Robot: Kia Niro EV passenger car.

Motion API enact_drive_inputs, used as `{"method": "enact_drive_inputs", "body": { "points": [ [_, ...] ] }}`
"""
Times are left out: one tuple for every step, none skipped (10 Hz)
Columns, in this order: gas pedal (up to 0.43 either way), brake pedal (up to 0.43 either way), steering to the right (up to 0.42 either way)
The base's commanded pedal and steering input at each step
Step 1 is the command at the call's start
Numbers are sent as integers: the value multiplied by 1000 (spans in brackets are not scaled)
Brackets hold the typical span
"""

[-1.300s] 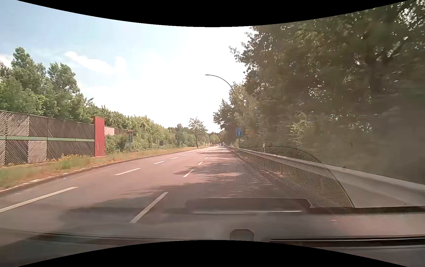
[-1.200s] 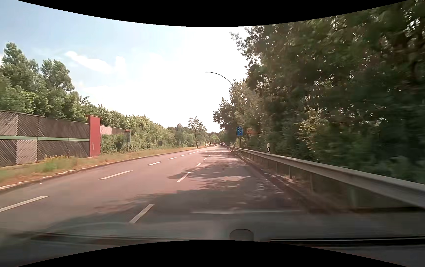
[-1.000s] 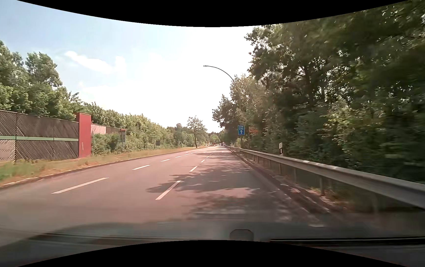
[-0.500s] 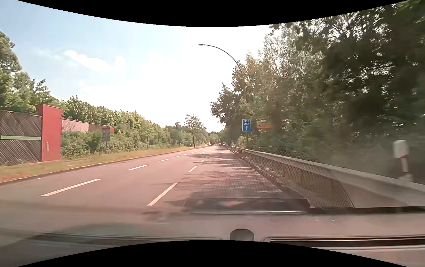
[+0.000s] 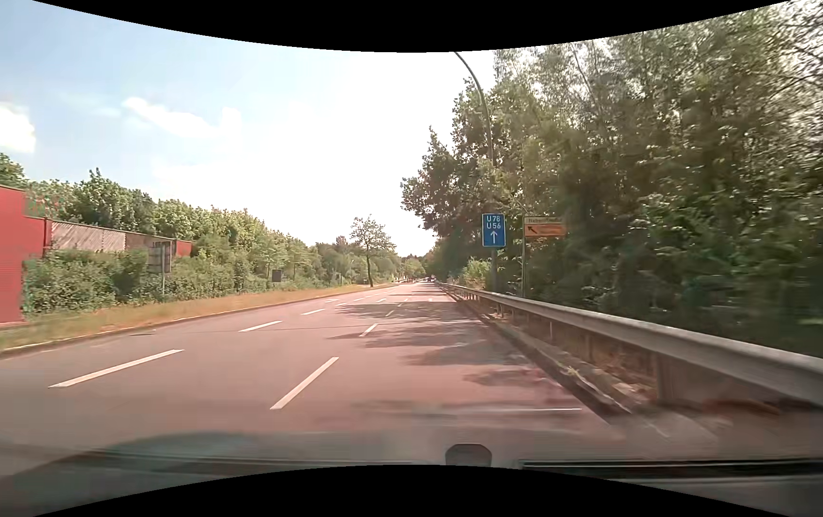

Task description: Follow the waypoints while adhering to traffic rules and regulations

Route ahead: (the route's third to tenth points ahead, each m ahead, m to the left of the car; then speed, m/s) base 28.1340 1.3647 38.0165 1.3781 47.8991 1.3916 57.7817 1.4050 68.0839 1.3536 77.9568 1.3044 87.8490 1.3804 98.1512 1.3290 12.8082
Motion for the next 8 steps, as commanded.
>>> {"method": "enact_drive_inputs", "body": {
  "points": [
    [118,0,-2],
    [118,0,-2],
    [130,0,-3],
    [138,0,-2],
    [138,0,-3],
    [138,0,-2],
    [150,0,-3],
    [150,0,-3]
  ]
}}
